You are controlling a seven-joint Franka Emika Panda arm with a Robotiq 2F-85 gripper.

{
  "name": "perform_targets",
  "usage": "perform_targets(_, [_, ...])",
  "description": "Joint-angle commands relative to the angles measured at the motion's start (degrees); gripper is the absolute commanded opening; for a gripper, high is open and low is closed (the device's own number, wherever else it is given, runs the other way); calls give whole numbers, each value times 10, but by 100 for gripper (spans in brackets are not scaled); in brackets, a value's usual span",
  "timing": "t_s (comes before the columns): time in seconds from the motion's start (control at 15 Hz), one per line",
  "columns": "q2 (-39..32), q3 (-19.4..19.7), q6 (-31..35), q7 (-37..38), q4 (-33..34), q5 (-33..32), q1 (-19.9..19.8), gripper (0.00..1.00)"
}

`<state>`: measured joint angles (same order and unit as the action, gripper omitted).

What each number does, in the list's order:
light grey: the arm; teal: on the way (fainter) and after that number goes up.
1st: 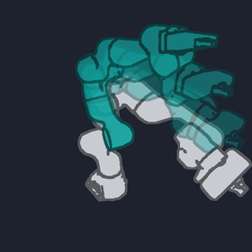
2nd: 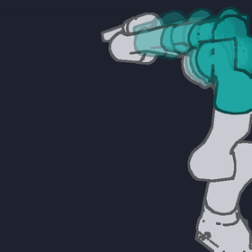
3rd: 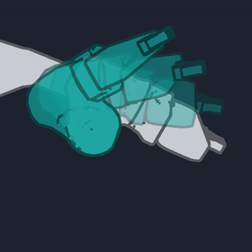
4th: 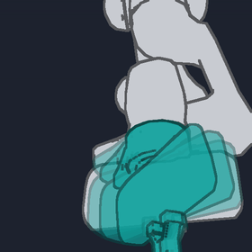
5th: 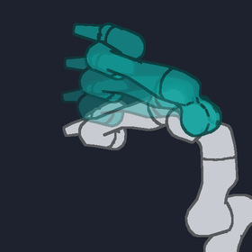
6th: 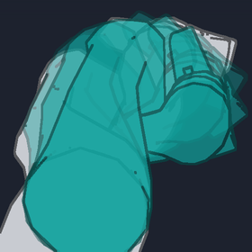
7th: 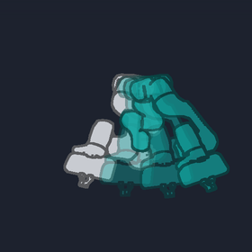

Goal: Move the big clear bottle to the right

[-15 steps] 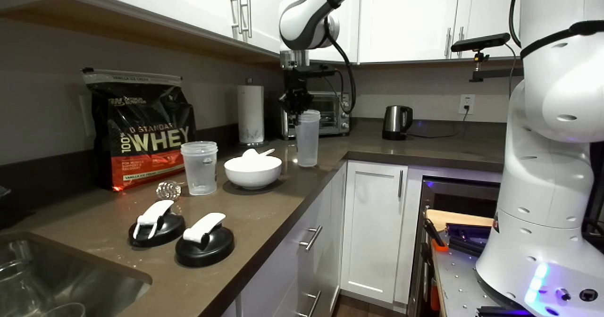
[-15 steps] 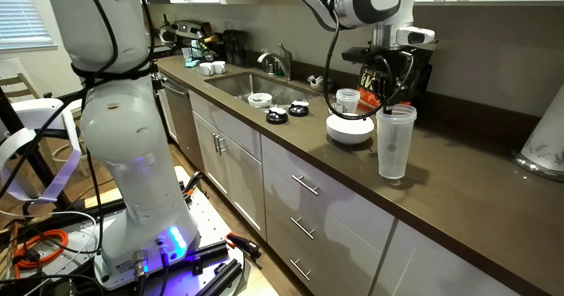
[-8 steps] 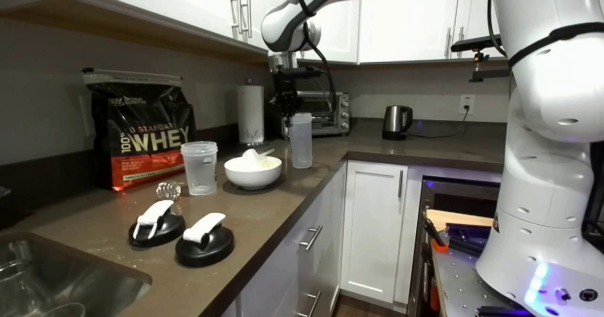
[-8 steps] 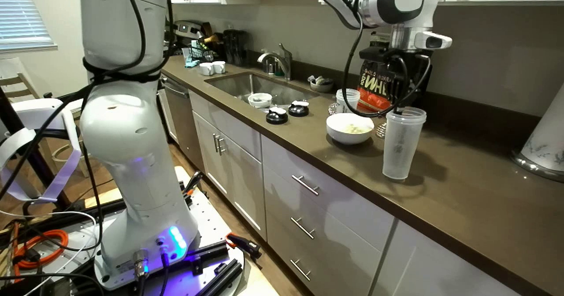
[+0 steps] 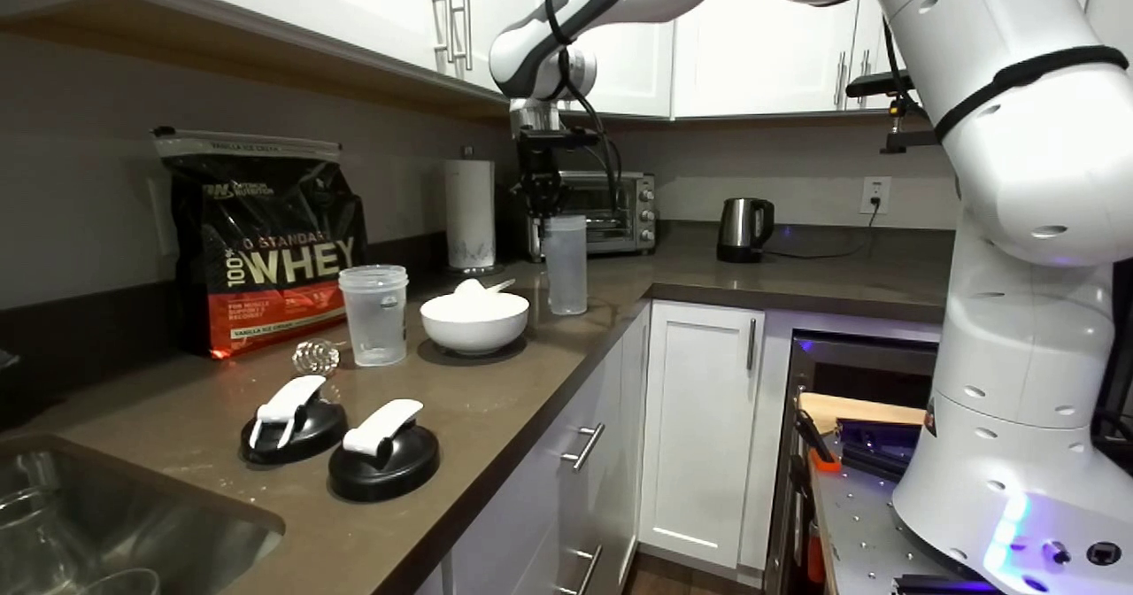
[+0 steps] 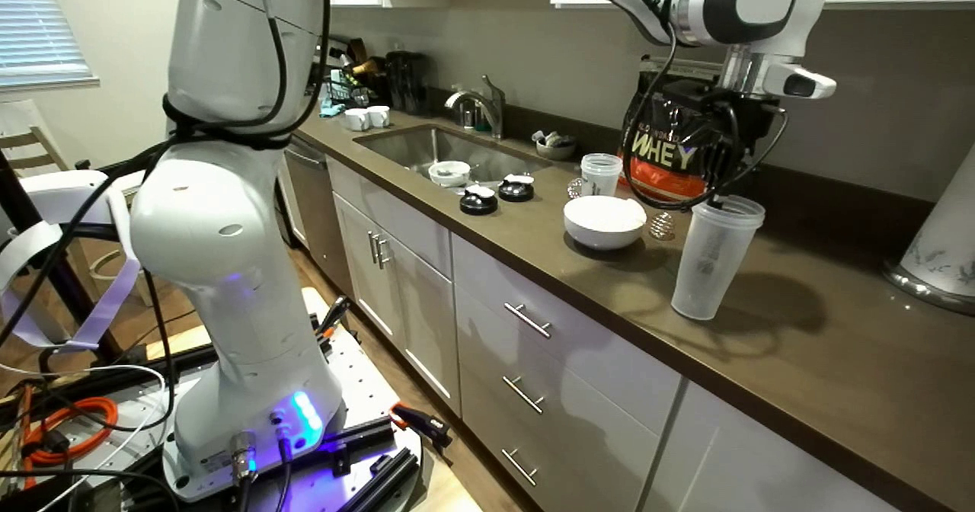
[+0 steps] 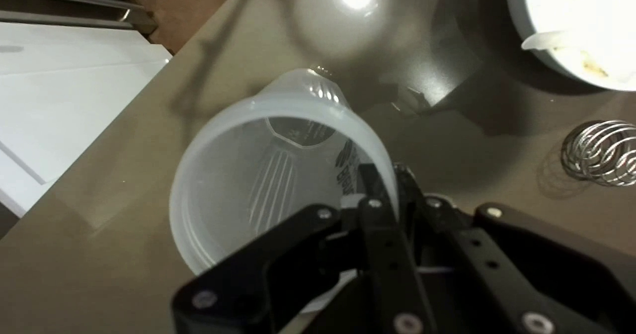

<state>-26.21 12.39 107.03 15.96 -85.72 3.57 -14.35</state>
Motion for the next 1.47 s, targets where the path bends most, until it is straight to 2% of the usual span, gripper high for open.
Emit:
perform_targets(0.0, [-34, 0, -41, -2, 59, 41, -28, 2])
perform_targets(0.27, [-34, 4, -30, 4, 61, 49, -38, 2])
perform_targets(0.87, [-16, 5, 59, 10, 27, 50, -32, 2])
perform_targets(1.4, [-24, 7, 73, 19, 17, 40, -25, 2])
